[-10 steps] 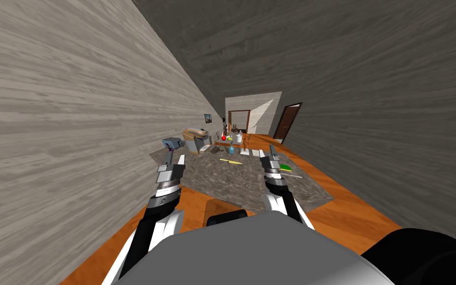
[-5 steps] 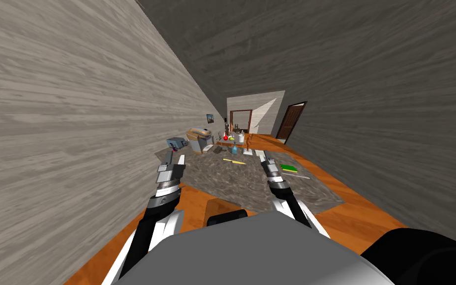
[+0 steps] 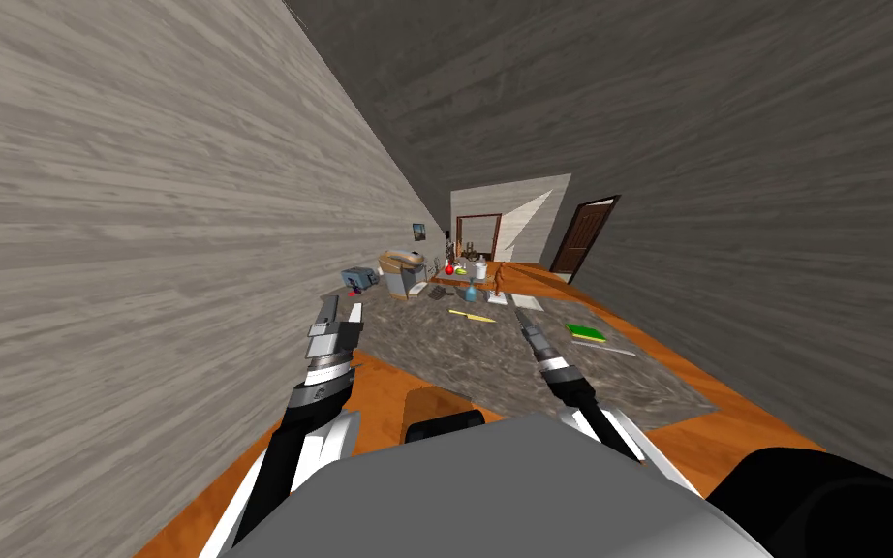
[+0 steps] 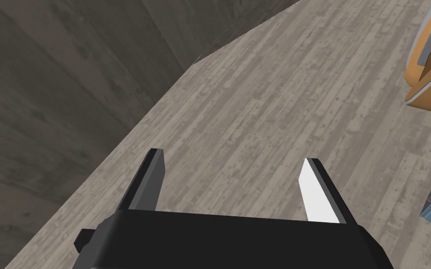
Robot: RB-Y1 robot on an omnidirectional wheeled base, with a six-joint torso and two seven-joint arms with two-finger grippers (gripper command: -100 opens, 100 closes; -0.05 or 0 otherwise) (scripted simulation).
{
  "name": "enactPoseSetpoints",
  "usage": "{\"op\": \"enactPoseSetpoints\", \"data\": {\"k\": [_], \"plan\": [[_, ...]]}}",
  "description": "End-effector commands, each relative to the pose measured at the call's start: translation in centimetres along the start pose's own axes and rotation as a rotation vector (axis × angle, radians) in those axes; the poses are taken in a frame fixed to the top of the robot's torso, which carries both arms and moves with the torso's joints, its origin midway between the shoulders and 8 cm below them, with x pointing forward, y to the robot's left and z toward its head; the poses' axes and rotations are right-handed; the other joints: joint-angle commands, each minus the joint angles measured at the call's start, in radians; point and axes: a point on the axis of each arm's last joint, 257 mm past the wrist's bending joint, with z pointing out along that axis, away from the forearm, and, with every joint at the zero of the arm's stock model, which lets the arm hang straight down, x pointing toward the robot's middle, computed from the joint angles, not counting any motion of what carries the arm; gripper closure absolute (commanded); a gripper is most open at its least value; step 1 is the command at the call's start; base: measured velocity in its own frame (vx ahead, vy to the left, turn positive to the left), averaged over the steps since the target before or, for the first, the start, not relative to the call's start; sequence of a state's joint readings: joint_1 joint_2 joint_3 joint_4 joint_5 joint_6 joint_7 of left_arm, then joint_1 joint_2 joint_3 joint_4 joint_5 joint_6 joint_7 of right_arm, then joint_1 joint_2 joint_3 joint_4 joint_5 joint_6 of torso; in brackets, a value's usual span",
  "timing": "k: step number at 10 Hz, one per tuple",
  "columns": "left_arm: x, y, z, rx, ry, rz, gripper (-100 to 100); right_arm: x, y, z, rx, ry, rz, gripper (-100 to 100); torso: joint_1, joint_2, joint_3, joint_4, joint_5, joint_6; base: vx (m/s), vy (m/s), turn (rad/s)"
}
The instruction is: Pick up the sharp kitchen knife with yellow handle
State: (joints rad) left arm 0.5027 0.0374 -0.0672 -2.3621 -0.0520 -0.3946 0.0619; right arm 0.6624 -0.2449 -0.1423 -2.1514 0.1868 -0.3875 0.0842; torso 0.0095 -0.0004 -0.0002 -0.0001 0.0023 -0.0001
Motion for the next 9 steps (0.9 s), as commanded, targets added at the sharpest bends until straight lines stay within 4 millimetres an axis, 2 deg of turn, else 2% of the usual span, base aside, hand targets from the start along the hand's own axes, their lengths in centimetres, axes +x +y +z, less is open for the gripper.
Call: {"op": "enactPoseSetpoints", "data": {"k": [1,3,4,6,8,9], "plan": [[0.0,0.0,0.0,0.0,0.0,0.0,0,0.0,-3.2,-1.4,0.09,0.049,-0.128,-100,0.0,0.0,0.0,0.0,0.0,0.0,0.011,0.163,0.1],[0.0,0.0,0.0,0.0,0.0,0.0,0,-0.7,-7.4,-4.0,0.196,0.116,-0.291,-100,0.002,0.0,0.0,0.0,0.001,0.0,0.012,0.18,0.093],[0.0,0.0,0.0,0.0,0.0,0.0,0,-0.7,-7.4,-4.0,0.195,0.118,-0.295,-100,0.001,0.001,0.0,0.0,0.0,0.0,0.013,0.093,0.036],[0.0,0.0,0.0,0.0,0.0,0.0,0,-1.8,-11.3,-6.8,0.294,0.194,-0.462,-100,-0.004,0.0,0.0,0.0,-0.001,0.0,0.026,0.109,0.104],[0.0,0.0,0.0,0.0,0.0,0.0,0,-3.4,-14.7,-9.8,0.379,0.277,-0.628,-100,0.001,-0.001,0.0,0.0,0.0,0.0,0.049,0.177,0.143],[0.0,0.0,0.0,0.0,0.0,0.0,0,-3.4,-14.7,-9.8,0.379,0.279,-0.63,-100,0.002,-0.002,-0.001,0.0,0.001,0.0,0.049,0.117,0.01]]}}
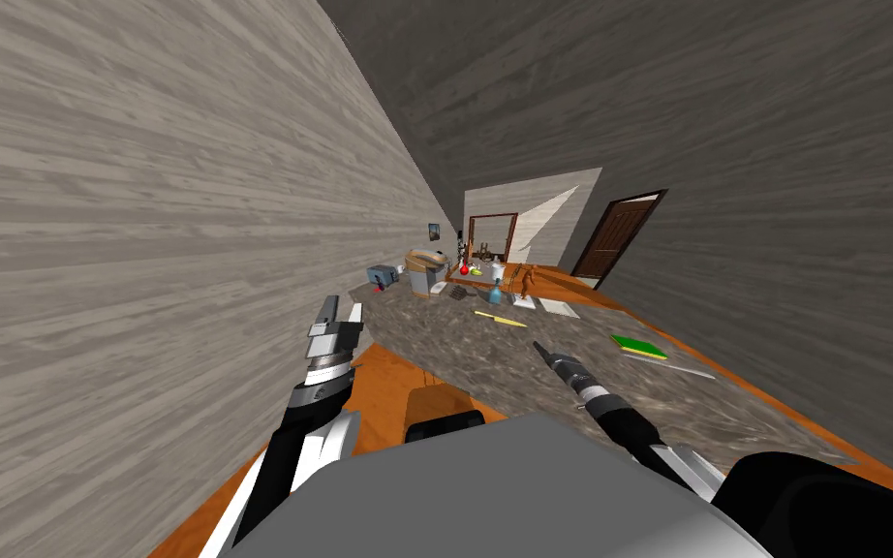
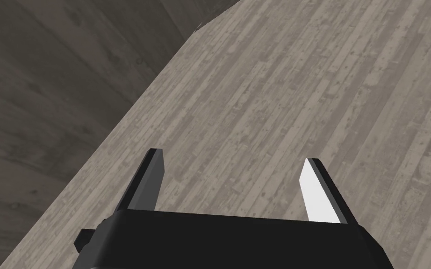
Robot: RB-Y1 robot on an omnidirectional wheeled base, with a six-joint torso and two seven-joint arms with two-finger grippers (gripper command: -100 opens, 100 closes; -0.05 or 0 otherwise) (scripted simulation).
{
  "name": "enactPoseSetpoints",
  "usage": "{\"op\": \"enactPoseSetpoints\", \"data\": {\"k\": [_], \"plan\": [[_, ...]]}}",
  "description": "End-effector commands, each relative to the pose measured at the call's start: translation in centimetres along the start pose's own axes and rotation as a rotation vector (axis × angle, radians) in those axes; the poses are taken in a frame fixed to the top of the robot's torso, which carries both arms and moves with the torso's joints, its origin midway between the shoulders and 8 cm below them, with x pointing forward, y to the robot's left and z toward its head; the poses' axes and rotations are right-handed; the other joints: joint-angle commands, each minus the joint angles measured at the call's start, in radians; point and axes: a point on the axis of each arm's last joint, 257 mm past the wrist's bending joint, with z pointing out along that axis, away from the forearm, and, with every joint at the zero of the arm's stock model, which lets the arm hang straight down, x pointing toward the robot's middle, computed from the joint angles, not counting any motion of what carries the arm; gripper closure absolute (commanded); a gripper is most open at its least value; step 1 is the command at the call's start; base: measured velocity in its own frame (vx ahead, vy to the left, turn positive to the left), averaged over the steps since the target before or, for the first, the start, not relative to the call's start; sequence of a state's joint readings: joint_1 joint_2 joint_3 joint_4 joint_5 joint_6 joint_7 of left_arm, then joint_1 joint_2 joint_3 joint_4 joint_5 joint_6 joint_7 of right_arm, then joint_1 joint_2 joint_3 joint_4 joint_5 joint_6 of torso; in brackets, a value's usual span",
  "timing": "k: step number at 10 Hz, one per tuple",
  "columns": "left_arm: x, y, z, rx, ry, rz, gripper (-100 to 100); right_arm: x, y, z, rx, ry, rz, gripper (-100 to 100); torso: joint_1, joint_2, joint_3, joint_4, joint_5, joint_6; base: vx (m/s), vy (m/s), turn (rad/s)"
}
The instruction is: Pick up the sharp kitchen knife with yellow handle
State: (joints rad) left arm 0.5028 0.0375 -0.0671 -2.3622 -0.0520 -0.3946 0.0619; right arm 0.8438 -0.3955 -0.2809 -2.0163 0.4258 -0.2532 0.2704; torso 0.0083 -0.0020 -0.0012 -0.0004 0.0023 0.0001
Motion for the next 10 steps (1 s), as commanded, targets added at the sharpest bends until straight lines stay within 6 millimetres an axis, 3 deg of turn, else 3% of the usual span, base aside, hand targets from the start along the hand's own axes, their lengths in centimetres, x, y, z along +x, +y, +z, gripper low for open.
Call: {"op": "enactPoseSetpoints", "data": {"k": [1,5,6,10], "plan": [[0.0,0.0,0.0,0.0,0.0,0.0,0,0.6,-2.8,-0.9,0.041,0.046,-0.103,-100,0.0,0.0,0.0,0.0,0.0,0.0,0.046,0.091,0.063],[0.0,0.0,0.0,0.0,0.0,0.0,0,1.5,-10.2,-4.1,0.138,0.199,-0.44,-100,0.0,-0.001,-0.001,0.0,0.0,0.0,0.08,0.141,0.152],[0.0,0.0,0.0,0.0,0.0,0.0,0,1.5,-10.2,-4.1,0.137,0.2,-0.445,-100,0.001,-0.003,-0.002,-0.001,0.0,0.0,0.086,0.096,0.04],[0.0,0.0,0.0,0.0,0.0,0.0,0,1.5,-15.8,-6.9,0.167,0.344,-0.754,-100,-0.002,-0.004,-0.002,-0.001,-0.001,-0.001,0.111,0.086,0.155]]}}
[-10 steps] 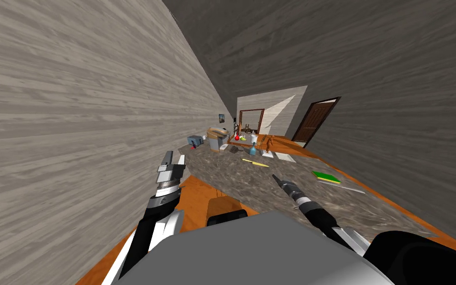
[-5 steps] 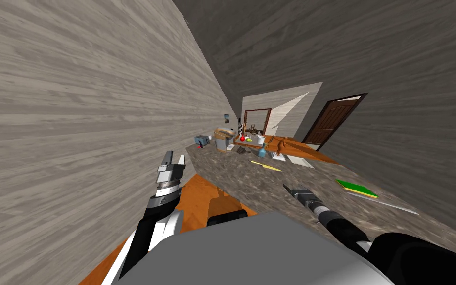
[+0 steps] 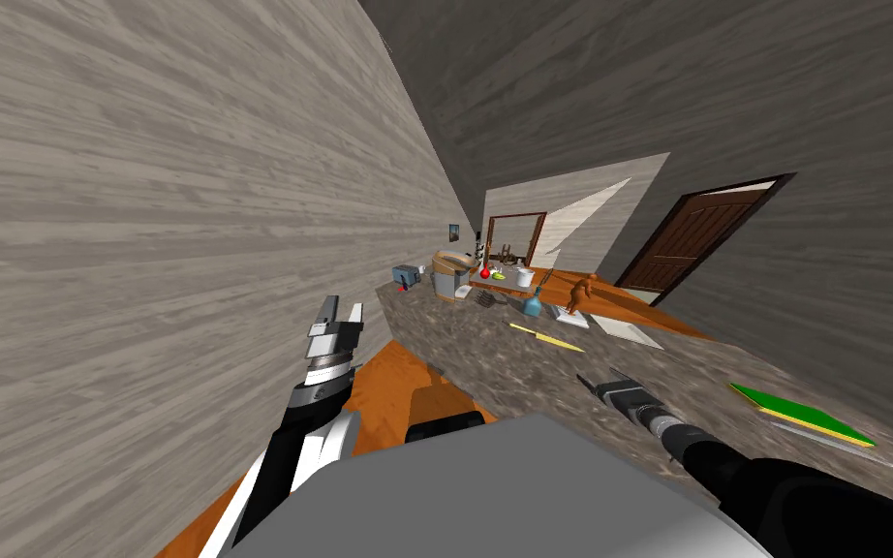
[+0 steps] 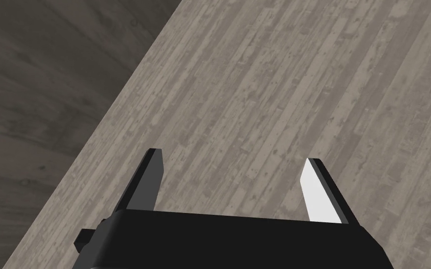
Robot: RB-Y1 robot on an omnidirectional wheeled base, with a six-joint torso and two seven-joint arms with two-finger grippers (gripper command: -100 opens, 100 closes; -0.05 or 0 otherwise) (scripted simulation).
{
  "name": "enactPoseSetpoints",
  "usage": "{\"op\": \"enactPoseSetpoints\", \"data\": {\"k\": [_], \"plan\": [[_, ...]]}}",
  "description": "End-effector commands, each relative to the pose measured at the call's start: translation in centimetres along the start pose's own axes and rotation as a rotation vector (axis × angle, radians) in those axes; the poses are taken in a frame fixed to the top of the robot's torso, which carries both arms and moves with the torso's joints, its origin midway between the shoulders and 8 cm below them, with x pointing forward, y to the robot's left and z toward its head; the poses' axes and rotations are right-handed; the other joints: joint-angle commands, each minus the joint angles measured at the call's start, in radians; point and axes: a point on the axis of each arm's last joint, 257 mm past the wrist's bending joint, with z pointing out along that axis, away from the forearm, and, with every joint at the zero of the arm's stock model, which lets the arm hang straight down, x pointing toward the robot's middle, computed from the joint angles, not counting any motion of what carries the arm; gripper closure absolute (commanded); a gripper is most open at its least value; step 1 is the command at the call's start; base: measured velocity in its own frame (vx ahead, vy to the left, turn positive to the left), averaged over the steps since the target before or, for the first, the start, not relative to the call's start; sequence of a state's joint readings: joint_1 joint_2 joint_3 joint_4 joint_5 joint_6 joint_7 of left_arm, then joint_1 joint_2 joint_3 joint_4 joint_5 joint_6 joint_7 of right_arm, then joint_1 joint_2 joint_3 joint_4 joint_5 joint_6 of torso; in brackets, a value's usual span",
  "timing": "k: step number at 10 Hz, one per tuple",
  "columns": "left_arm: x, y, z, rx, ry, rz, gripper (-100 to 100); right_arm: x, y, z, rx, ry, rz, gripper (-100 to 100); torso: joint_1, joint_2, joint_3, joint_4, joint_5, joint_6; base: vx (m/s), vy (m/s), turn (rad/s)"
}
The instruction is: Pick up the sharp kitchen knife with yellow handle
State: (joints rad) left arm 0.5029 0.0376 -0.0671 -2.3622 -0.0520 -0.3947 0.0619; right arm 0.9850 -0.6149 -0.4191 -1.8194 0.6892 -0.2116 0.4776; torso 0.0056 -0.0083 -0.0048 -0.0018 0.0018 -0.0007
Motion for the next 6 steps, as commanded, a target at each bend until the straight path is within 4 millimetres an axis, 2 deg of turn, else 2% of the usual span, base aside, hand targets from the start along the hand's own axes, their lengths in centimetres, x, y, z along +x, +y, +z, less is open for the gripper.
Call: {"op": "enactPoseSetpoints", "data": {"k": [1,3,6], "plan": [[0.0,0.0,0.0,0.0,0.0,0.0,0,1.6,-1.3,-0.4,0.004,0.047,-0.122,-100,0.0,0.0,0.0,0.0,0.0,0.0,0.148,0.069,0.158],[0.0,0.0,0.0,0.0,0.0,0.0,0,3.1,-3.0,-0.9,-0.004,0.099,-0.266,-100,0.001,0.0,0.0,0.0,0.0,0.0,0.144,0.091,0.156],[0.0,0.0,0.0,0.0,0.0,0.0,0,5.0,-5.2,-1.6,-0.027,0.166,-0.458,-100,-0.002,0.0,0.0,0.0,-0.001,0.0,0.151,0.056,0.155]]}}
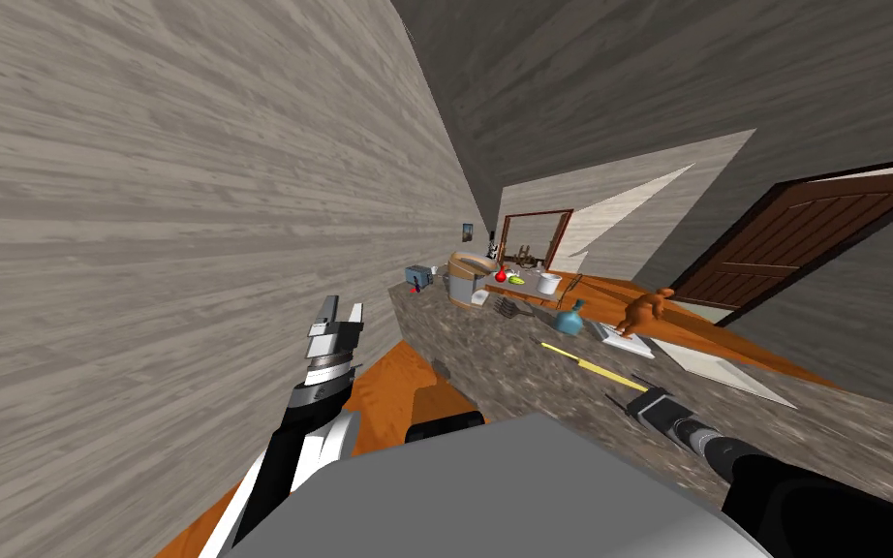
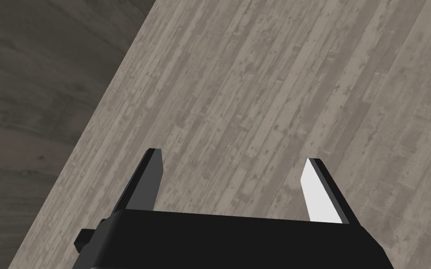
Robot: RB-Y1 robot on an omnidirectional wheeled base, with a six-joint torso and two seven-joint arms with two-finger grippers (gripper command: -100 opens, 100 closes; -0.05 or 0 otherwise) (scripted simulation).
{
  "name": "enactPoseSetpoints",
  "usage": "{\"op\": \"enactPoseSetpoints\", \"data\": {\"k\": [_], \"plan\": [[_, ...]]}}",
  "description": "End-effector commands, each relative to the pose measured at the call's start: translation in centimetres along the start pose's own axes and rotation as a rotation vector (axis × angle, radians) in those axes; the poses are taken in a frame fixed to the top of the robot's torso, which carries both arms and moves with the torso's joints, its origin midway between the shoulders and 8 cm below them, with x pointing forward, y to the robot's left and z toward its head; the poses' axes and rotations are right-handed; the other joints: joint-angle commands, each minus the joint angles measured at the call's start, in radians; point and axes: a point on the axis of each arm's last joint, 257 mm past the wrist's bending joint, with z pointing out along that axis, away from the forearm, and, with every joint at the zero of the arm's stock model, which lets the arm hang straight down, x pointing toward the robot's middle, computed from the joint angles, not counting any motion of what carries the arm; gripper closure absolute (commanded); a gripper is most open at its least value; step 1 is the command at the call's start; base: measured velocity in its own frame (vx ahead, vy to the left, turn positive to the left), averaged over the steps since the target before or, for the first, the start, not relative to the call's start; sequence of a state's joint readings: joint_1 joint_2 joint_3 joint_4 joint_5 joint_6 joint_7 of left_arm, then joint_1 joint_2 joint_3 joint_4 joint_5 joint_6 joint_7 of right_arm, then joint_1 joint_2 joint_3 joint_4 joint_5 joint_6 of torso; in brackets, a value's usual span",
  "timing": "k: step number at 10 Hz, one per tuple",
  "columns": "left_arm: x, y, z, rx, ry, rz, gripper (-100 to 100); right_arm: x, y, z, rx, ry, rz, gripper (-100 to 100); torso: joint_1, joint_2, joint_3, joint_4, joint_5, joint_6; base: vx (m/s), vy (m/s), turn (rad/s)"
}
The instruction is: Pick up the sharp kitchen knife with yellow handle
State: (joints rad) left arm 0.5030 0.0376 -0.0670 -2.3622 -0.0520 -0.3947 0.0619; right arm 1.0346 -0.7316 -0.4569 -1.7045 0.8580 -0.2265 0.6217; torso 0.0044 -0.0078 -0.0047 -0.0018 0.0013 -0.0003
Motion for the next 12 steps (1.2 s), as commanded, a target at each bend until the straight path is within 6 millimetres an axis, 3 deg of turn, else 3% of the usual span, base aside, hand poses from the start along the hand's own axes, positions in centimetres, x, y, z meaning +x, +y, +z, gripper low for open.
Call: {"op": "enactPoseSetpoints", "data": {"k": [1,7,8,9,10,11,12], "plan": [[0.0,0.0,0.0,0.0,0.0,0.0,0,1.3,-0.5,-0.2,-0.016,0.031,-0.101,-100,0.0,0.0,0.0,0.0,0.0,0.0,0.13,0.066,0.12],[0.0,0.0,0.0,0.0,0.0,0.0,0,5.6,-1.3,-1.2,-0.108,0.129,-0.393,-100,-0.002,0.003,0.002,0.001,0.0,0.0,0.116,0.031,0.109],[0.0,0.0,0.0,0.0,0.0,0.0,0,5.2,-1.3,-1.0,-0.093,0.118,-0.365,-100,-0.001,0.003,0.002,0.001,0.0,0.001,0.052,0.012,0.015],[0.0,0.0,0.0,0.0,0.0,0.0,0,5.2,-1.3,-1.0,-0.096,0.119,-0.371,0,-0.002,0.006,0.003,0.001,0.0,0.001,0.01,0.002,-0.001],[0.0,0.0,0.0,0.0,0.0,0.0,0,6.0,-0.3,-0.6,-0.092,0.131,-0.36,-100,-0.002,0.009,0.005,0.002,-0.001,0.001,0.031,-0.044,0.104],[0.0,0.0,0.0,0.0,0.0,0.0,0,5.6,-0.8,-0.8,-0.094,0.125,-0.363,-100,-0.005,0.009,0.005,0.002,-0.001,0.001,-0.011,-0.007,0.034],[0.0,0.0,0.0,0.0,0.0,0.0,0,5.7,-0.7,-0.8,-0.093,0.126,-0.364,100,-0.004,0.011,0.006,0.002,-0.001,0.001,0.0,0.0,0.0]]}}
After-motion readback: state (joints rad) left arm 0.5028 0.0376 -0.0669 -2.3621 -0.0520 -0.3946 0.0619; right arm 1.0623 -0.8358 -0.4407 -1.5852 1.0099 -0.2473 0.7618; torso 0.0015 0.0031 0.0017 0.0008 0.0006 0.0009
